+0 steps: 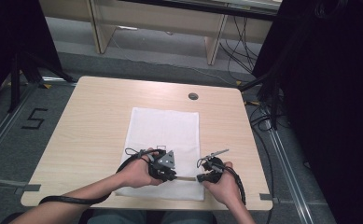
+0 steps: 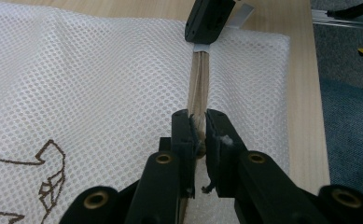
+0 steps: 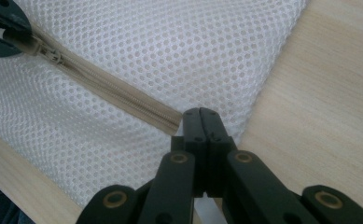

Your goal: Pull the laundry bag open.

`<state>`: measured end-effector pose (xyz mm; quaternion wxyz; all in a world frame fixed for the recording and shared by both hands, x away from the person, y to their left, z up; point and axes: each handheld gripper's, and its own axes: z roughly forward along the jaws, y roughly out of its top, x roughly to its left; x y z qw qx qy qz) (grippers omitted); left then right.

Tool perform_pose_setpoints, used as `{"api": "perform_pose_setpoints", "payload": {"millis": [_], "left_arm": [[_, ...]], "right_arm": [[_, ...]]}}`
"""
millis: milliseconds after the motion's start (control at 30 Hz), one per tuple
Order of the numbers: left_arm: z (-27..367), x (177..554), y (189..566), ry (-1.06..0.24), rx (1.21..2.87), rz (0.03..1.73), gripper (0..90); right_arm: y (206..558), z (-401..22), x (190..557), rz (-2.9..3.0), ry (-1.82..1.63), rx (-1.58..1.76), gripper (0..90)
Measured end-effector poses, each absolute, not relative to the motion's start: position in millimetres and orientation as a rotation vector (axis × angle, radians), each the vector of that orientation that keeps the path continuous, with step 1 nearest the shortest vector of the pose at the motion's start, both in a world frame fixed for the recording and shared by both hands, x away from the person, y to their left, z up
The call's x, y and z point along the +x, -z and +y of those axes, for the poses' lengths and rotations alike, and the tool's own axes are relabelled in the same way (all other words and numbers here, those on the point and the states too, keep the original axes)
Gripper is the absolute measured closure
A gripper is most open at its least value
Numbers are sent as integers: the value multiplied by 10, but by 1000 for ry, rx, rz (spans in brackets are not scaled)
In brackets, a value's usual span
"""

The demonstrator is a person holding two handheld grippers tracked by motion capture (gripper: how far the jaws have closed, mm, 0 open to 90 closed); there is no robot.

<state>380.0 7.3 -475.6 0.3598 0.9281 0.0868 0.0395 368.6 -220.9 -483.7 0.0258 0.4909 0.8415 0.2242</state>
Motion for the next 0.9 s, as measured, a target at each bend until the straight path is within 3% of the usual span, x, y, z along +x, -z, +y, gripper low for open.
{"api": "perform_pose_setpoints", "payload": {"millis": [900], "left_arm": [[142,3795,4750,-97,2402,238,819]], "right_arm": [[4842,-2222,3696,2603,-692,1481,900]]}}
